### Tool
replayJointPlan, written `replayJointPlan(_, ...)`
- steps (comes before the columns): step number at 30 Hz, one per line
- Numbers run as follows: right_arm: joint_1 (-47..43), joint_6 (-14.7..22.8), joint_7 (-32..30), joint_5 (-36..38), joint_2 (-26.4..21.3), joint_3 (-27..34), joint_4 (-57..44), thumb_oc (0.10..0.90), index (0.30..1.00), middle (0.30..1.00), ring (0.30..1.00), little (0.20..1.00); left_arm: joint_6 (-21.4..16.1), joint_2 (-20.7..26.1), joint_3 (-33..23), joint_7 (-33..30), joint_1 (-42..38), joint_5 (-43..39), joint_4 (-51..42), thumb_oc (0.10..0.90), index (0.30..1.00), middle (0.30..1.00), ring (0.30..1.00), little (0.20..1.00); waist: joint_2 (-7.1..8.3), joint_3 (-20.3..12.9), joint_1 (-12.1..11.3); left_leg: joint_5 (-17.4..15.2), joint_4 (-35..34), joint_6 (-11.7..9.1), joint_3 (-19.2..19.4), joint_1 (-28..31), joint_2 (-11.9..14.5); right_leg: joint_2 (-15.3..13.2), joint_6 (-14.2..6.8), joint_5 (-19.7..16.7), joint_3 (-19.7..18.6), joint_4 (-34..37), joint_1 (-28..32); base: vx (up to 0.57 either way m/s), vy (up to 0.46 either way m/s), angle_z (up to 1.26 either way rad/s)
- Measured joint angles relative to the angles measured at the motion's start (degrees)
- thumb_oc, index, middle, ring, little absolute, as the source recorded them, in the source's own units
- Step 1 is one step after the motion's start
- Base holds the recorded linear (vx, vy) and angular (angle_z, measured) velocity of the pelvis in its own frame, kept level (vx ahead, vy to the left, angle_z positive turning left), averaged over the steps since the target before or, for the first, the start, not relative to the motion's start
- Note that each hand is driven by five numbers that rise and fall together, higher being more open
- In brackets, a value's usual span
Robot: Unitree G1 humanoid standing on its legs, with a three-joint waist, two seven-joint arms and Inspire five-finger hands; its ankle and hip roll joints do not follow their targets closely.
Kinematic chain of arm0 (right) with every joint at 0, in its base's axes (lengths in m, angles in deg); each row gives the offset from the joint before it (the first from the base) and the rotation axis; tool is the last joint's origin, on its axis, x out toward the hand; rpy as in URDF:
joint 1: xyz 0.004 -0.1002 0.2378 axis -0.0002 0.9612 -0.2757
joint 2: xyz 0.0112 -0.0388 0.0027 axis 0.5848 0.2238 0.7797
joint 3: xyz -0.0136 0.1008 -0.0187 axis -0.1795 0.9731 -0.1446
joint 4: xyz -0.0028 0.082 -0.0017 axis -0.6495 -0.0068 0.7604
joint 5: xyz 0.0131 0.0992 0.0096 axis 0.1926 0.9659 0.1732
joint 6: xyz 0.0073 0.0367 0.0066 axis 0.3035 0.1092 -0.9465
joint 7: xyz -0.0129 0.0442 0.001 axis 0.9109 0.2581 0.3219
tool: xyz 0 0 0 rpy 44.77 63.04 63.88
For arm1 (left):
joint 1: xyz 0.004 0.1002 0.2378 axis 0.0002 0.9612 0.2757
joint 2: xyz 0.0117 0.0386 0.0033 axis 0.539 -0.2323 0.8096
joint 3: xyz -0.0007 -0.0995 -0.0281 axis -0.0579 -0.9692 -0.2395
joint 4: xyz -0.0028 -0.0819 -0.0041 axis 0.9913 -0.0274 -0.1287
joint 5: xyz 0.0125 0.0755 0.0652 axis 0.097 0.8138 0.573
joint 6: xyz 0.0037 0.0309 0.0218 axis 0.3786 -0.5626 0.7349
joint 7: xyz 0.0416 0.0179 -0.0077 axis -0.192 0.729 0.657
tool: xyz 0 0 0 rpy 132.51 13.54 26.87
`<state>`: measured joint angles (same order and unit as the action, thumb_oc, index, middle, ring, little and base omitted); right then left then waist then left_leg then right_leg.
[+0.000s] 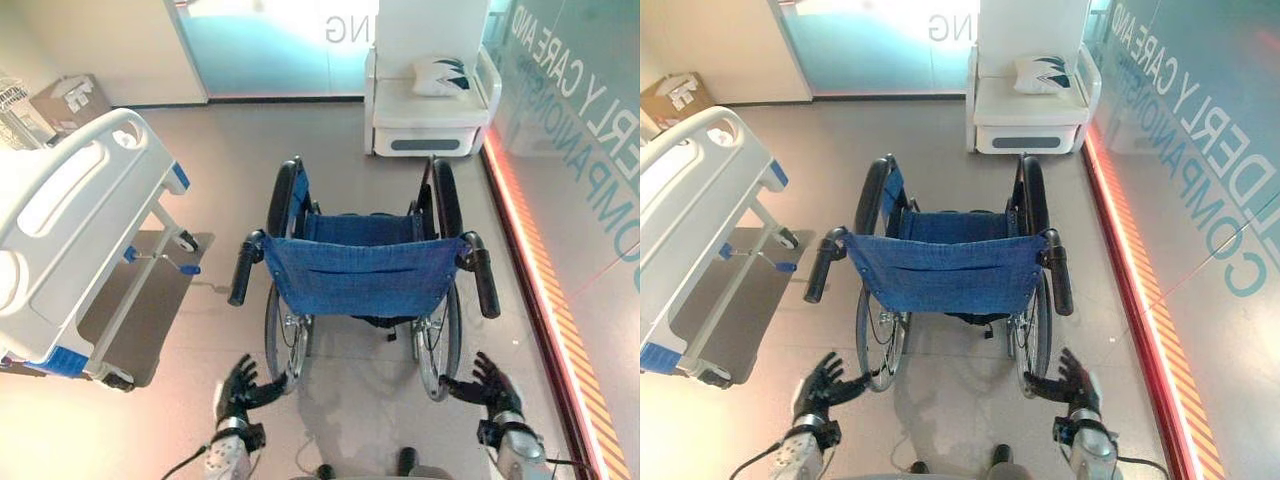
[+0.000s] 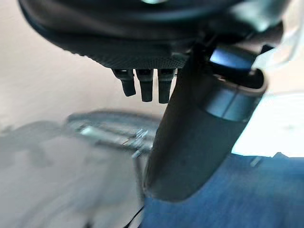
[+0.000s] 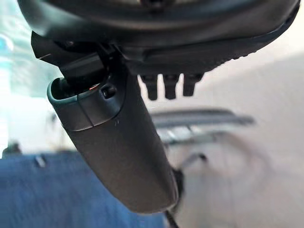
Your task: Push the wheelchair next to the bed
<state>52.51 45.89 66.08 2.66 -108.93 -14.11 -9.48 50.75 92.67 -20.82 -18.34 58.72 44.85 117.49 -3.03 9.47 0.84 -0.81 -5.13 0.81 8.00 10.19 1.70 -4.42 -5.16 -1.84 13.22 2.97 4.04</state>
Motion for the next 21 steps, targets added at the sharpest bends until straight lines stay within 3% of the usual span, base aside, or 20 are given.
replayJointPlan(6,-3.4,-3.8,-0.1,4.1,-9.7,5.1,-4.8,0.800,0.900,0.900,0.900,0.900,0.1,5.9,-4.5,-4.8,-1.9,-1.5,-4.9,0.800,0.900,0.900,0.900,0.900,-0.14,0.1,0.1,0.0,0.0,0.0,-0.1,0.2,0.0,0.0,-0.1,-0.1,-0.1,0.2,0.3,-0.01,0.016,0.00)
replayJointPlan(9,-5.4,-3.9,-1.0,4.2,-13.2,7.0,-7.4,0.800,0.900,0.900,0.900,0.900,0.1,8.8,-6.7,-8.1,-3.2,-1.8,-6.5,0.800,0.900,0.900,0.900,0.900,-0.34,0.1,0.2,0.0,0.0,0.0,-0.1,0.1,0.0,0.1,-0.1,-0.7,-0.1,1.4,0.8,0.00,0.000,0.00)
replayJointPlan(16,-11.9,-5.7,-6.5,4.1,-18.1,7.3,-14.2,0.800,0.900,0.900,0.900,0.900,0.1,12.0,-7.3,-11.8,-7.9,-2.2,-11.9,0.800,0.900,0.900,0.900,0.900,-1.67,1.2,0.2,0.1,0.0,-0.1,-0.6,-0.6,-0.1,0.2,0.0,-1.3,-0.2,2.1,0.5,-0.01,-0.004,0.03)
replayJointPlan(21,-14.4,-6.7,-9.3,3.6,-20.0,7.3,-25.4,0.800,0.900,0.900,0.900,0.900,0.7,15.5,-7.4,-10.0,-11.5,-2.1,-23.1,0.800,0.900,0.900,0.900,0.900,-1.66,2.7,0.1,0.2,0.0,-0.2,-1.3,-1.0,-0.1,0.2,0.0,-1.3,-0.3,2.1,0.5,-0.01,-0.029,0.07)
